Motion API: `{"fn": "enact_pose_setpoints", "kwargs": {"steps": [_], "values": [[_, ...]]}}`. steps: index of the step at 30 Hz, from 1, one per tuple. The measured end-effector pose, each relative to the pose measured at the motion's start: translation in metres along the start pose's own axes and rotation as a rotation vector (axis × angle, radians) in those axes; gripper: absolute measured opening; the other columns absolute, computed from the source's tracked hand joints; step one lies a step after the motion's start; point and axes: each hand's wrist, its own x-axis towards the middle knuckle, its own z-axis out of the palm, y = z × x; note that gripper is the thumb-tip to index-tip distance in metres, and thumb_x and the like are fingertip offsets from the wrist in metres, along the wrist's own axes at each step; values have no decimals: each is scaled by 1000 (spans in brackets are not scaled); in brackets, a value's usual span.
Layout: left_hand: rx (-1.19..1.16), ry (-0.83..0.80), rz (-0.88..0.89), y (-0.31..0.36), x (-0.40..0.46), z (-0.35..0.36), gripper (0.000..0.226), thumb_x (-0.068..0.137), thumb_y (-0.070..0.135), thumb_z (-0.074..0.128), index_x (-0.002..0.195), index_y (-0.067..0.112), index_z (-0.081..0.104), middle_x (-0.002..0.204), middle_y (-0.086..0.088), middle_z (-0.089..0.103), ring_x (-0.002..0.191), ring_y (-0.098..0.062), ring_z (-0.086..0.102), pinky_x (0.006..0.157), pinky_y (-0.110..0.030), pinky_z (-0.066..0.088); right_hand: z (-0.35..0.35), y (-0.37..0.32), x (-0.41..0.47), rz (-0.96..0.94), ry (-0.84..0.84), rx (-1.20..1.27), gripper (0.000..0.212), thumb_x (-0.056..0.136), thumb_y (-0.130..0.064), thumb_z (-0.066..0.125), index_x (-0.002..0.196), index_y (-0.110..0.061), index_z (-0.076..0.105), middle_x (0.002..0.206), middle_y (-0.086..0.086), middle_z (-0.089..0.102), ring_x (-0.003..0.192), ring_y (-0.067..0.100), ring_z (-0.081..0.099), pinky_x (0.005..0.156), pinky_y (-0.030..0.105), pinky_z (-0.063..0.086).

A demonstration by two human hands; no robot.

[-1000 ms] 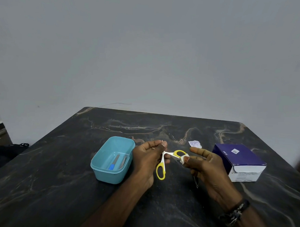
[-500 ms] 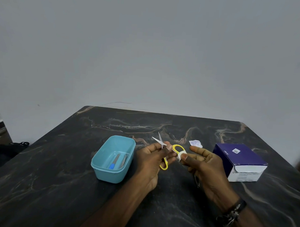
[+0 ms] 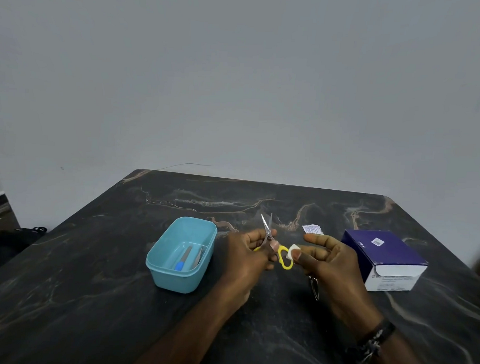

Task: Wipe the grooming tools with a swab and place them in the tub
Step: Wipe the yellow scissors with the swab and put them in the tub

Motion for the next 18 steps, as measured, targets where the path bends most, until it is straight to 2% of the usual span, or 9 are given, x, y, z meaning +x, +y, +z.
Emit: {"fn": "enact_pose_setpoints", "kwargs": {"steps": [3,7,10,13,18], "values": [[-4,51,13,1,2,-2,20,85,10,70,105,11,71,83,-6,76,72,-19,71,63,-31,59,2,2,1,8,-32,-28,45,73,1,78,112,-7,57,81,13,77,82,28,74,74,34,53],[-53,101,32,4,3,-5,13,85,7,70,97,11,71,79,-6,76,68,-21,71,59,-29,58,5,4,0,30,-57,-68,45,72,3,79,110,-8,57,78,14,76,76,27,74,70,32,52],[-23,52,27,3,2,-4,14,85,7,70,99,10,71,82,-9,76,67,-19,70,59,-28,58,5,5,0,25,-53,-87,45,72,3,79,110,-9,57,77,13,76,75,25,74,69,32,52],[29,-10,27,0,-1,-2,13,85,7,70,96,14,70,84,-9,76,67,-16,69,58,-27,57,3,6,1,5,-36,-93,46,73,4,78,112,-8,56,77,13,76,79,28,75,79,40,56],[26,5,59,2,-1,-2,12,85,6,70,90,17,70,80,-7,75,63,-13,68,59,-27,58,3,6,1,4,-43,-121,46,73,0,79,111,-9,57,77,12,77,79,27,75,80,41,56]]}}
